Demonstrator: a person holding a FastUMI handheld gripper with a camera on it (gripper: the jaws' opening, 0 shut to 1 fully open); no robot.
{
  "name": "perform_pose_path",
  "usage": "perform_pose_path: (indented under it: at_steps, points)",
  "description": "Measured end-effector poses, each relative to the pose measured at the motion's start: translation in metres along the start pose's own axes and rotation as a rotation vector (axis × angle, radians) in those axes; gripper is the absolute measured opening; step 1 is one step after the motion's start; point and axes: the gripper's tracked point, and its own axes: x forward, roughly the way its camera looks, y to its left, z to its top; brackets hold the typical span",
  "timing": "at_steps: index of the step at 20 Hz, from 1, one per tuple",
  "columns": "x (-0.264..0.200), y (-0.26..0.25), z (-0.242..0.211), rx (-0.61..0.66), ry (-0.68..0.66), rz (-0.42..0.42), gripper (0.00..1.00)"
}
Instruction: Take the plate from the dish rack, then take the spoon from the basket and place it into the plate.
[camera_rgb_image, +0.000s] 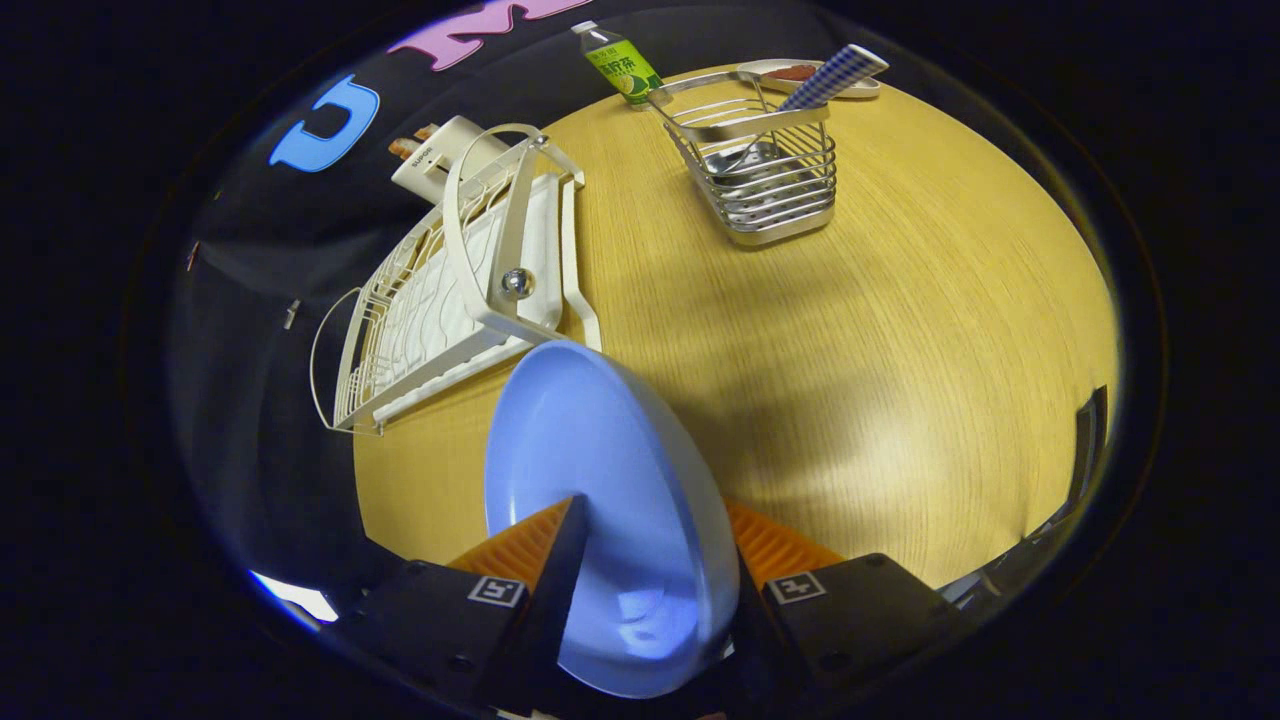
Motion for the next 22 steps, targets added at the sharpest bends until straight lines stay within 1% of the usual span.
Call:
perform_pose_path:
  at_steps: [4, 8, 10, 12, 13, 15, 17, 18, 19, 20, 22]
  points:
    - [-0.003, -0.016, 0.005, -0.054, -0.019, -0.076, 0.78]
    - [-0.018, -0.015, 0.017, -0.075, -0.056, -0.072, 0.78]
    - [-0.035, -0.006, 0.028, -0.125, -0.091, -0.053, 0.78]
    - [-0.058, 0.012, 0.042, -0.191, -0.133, -0.004, 0.78]
    - [-0.071, 0.023, 0.052, -0.223, -0.166, 0.029, 0.75]
    - [-0.102, 0.044, 0.085, -0.292, -0.265, 0.077, 0.75]
    - [-0.130, 0.055, 0.126, -0.368, -0.381, 0.081, 0.75]
    - [-0.144, 0.055, 0.146, -0.411, -0.435, 0.063, 0.75]
    - [-0.150, 0.047, 0.163, -0.450, -0.468, 0.026, 0.75]
    - [-0.152, 0.036, 0.174, -0.476, -0.479, -0.008, 0.75]
    - [-0.147, 0.017, 0.190, -0.477, -0.472, -0.058, 0.75]
